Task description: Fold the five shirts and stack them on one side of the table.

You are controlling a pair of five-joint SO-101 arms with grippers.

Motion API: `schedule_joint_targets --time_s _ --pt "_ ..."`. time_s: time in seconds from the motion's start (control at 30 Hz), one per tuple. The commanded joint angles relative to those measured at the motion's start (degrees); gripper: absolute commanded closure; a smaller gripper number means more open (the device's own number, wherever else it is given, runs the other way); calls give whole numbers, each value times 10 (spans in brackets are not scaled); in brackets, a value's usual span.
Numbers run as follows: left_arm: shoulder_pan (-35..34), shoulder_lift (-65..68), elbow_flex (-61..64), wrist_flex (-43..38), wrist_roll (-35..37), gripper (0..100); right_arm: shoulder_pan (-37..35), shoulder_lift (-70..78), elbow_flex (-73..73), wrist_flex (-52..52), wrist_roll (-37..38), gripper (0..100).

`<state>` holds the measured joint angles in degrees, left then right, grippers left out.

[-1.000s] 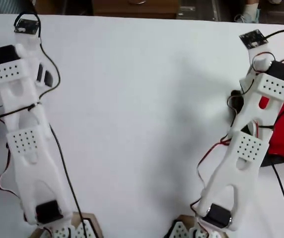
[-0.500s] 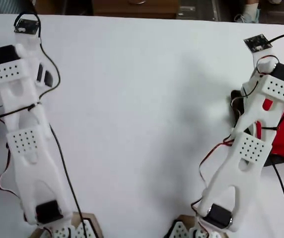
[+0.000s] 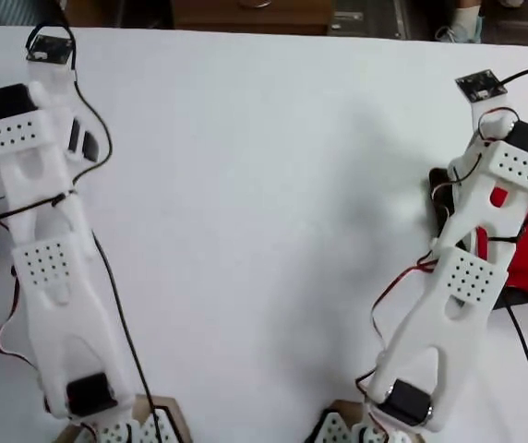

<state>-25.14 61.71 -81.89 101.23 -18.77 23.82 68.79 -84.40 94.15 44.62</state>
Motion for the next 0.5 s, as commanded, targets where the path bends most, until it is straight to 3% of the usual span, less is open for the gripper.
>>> schedule_joint_targets --time_s 0.0,0.47 --pt "-9 -47 -22 8 -4 771 4 -44 -2 -6 -1 978" --pt "-11 -47 -22 8 -6 771 -36 -47 -2 -31 -4 978"
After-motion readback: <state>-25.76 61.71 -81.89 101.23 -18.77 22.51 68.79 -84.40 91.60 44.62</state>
